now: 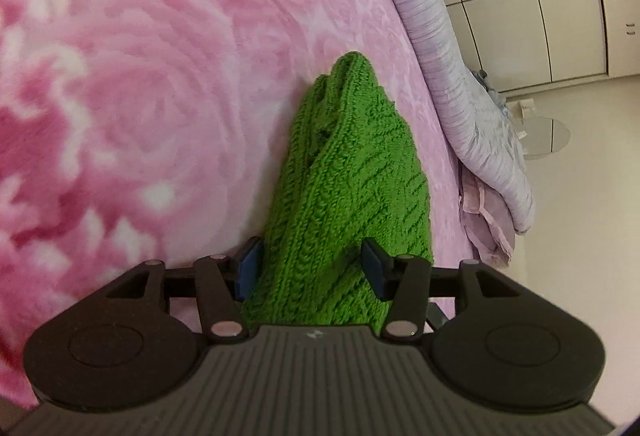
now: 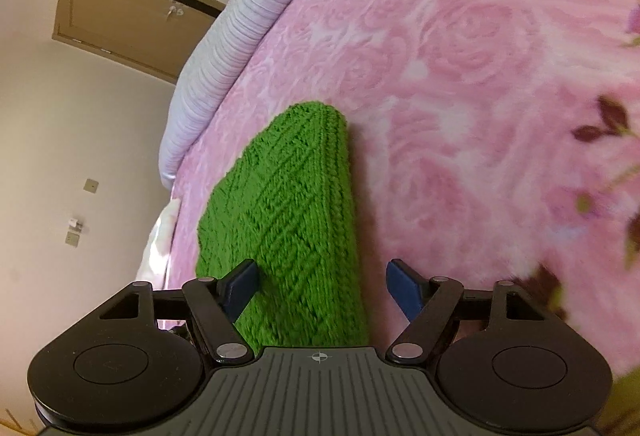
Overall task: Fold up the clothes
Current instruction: 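Move both grippers down to the end of the folded strip, then close both grippers on the end of the green strip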
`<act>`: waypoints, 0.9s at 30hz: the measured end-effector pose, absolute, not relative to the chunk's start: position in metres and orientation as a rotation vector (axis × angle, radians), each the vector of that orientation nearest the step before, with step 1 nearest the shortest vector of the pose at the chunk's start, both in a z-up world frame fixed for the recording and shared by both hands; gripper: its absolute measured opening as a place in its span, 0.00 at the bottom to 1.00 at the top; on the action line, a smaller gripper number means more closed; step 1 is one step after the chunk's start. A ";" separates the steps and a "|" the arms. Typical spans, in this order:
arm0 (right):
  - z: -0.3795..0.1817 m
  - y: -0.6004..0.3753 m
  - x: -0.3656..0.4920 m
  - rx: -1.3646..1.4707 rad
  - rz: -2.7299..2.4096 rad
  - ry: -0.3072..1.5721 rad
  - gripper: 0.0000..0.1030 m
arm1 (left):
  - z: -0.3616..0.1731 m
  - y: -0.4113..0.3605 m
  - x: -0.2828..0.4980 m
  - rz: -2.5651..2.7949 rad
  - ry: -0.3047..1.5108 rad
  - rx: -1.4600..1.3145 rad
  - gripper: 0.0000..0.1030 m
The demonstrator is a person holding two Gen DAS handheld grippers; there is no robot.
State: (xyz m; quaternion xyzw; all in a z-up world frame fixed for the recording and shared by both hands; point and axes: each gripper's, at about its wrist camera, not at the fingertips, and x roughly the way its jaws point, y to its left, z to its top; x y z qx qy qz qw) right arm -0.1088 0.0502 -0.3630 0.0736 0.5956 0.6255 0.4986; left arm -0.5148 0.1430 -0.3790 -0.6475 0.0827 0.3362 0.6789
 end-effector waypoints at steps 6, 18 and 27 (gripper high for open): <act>-0.372 0.067 -0.111 0.222 1.556 1.461 0.72 | -0.383 0.151 -0.506 0.715 0.187 -1.443 0.46; -0.380 0.093 -0.119 0.090 1.649 1.447 0.44 | -0.391 0.173 -0.490 0.592 0.244 -1.395 0.34; -0.353 0.115 -0.126 -0.037 1.507 1.541 0.32 | -0.367 0.184 -0.489 0.603 0.340 -1.449 0.23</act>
